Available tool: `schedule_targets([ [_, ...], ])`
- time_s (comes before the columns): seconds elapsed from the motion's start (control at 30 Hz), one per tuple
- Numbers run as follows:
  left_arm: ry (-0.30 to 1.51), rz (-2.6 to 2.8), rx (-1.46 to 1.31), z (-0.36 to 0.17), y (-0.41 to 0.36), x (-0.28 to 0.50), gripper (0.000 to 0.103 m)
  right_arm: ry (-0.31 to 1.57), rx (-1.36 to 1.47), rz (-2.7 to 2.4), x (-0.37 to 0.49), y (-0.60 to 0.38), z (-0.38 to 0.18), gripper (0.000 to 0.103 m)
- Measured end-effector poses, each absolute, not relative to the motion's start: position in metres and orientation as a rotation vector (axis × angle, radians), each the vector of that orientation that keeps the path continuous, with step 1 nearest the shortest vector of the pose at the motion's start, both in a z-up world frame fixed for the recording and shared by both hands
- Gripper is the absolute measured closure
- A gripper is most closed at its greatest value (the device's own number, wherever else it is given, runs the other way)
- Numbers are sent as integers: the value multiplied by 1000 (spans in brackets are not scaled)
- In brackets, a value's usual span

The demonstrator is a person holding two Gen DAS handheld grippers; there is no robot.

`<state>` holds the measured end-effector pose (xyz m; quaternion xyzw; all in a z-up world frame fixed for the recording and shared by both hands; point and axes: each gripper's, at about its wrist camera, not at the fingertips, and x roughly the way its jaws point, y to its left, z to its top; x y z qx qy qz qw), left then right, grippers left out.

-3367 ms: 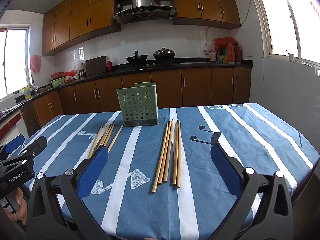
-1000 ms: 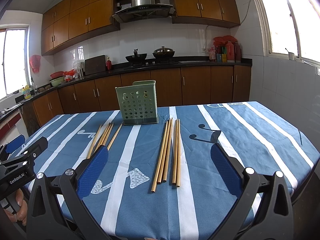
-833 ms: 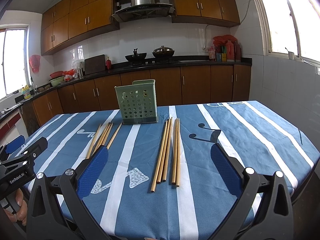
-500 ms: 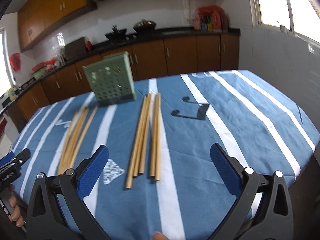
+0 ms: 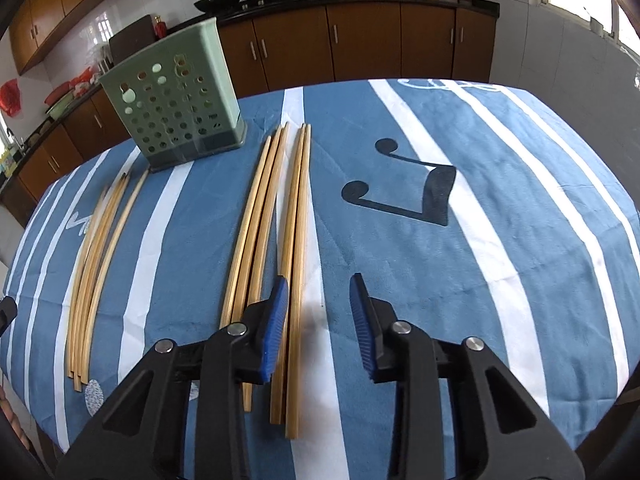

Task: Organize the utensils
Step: 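Grasp a single wooden chopstick with the right tool while the left tool grasps another chopstick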

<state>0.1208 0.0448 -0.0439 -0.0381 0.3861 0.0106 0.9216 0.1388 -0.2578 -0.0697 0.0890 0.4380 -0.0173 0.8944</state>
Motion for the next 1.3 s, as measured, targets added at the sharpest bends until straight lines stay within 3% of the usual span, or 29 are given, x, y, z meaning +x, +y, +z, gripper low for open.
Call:
schedule_targets([
  [0.23, 841, 3, -98, -53, 47, 136, 15, 930, 138, -26, 142, -250, -78, 77],
  [0.37, 874, -17, -97, -59, 43, 144, 27, 929, 102, -54, 146, -251, -79, 95],
  [0.43, 895, -36, -101, -63, 41, 149, 38, 932, 132, -99, 151, -262, -79, 95],
  [0.67, 956, -86, -78, -78, 25, 167, 55, 922, 148, -123, 148, -275, -79, 95],
  [0.93, 986, -49, -36, -87, 23, 184, 95, 919, 135, -106, 158, -275, -80, 95],
  [1.3, 923, 9, -21, -89, 65, 242, 93, 880, 119, -149, 197, -293, -81, 96],
])
